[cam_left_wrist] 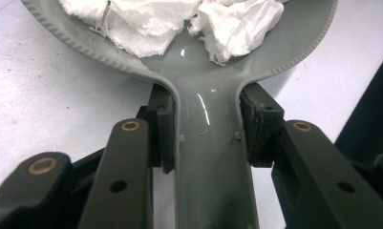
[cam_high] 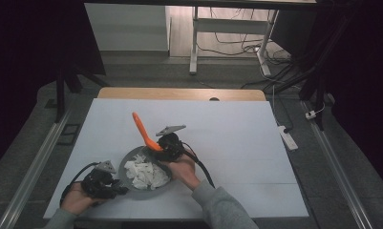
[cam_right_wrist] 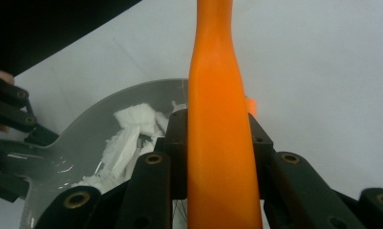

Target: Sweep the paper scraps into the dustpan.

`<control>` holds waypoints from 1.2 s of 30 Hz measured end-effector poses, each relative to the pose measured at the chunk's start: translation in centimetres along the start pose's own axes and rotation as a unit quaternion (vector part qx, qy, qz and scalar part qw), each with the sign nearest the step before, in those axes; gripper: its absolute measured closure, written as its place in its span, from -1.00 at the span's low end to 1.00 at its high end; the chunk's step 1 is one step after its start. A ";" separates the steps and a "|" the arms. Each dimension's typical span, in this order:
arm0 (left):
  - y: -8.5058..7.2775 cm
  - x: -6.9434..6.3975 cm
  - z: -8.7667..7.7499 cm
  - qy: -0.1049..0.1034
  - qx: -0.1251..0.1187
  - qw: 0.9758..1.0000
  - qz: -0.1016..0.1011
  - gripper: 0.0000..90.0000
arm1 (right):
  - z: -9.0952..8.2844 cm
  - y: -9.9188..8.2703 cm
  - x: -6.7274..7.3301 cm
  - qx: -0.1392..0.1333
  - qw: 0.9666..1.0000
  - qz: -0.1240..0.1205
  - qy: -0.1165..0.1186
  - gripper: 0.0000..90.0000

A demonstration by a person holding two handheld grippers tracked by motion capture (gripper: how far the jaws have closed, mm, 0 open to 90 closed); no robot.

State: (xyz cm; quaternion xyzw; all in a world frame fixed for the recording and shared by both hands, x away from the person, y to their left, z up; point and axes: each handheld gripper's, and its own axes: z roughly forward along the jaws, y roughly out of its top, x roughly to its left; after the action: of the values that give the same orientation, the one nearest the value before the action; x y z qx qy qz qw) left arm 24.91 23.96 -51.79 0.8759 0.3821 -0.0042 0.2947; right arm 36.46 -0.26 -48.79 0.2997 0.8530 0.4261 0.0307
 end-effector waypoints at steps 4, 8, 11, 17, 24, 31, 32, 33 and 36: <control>-0.1 0.2 -0.1 -0.011 -0.024 1.000 -0.008 0.38 | -1.2 0.2 -1.2 -0.018 1.000 0.012 -0.014 0.57; -0.1 0.2 -0.2 -0.005 -0.032 0.999 -0.008 0.38 | -2.5 0.6 -2.0 -0.038 0.999 0.018 -0.023 0.57; -0.1 0.2 -0.2 -0.010 -0.036 0.999 -0.011 0.38 | -3.1 0.8 -2.3 -0.045 0.998 0.020 -0.027 0.57; -0.2 0.2 -0.4 -0.005 -0.042 0.999 -0.014 0.38 | -3.9 0.9 -2.8 -0.055 0.998 0.023 -0.030 0.57; -0.3 0.3 -0.7 -0.001 -0.051 0.999 -0.019 0.38 | -5.4 0.6 -3.6 -0.065 0.997 0.026 -0.038 0.57; -0.6 0.4 -0.6 -0.003 -0.035 0.999 -0.023 0.38 | -5.4 0.0 -4.4 -0.053 0.997 0.026 -0.054 0.57; -0.6 0.4 -0.5 -0.002 -0.030 0.999 -0.023 0.38 | -5.2 -0.1 -4.6 -0.049 0.997 0.028 -0.060 0.57; -0.6 0.4 -0.4 -0.003 -0.026 0.999 -0.024 0.38 | -5.0 -0.3 -4.8 -0.044 0.997 0.030 -0.061 0.57; -0.6 0.5 -0.2 -0.003 -0.016 1.000 -0.021 0.38 | -3.9 -0.9 -5.7 -0.030 0.996 0.042 -0.070 0.57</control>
State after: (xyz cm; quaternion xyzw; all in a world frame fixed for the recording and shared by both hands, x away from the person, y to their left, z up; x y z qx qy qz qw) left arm 24.76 24.70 -52.08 0.8626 0.3998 -0.0072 0.3100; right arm 39.52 -6.48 -48.15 0.3629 0.8226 0.4302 0.0814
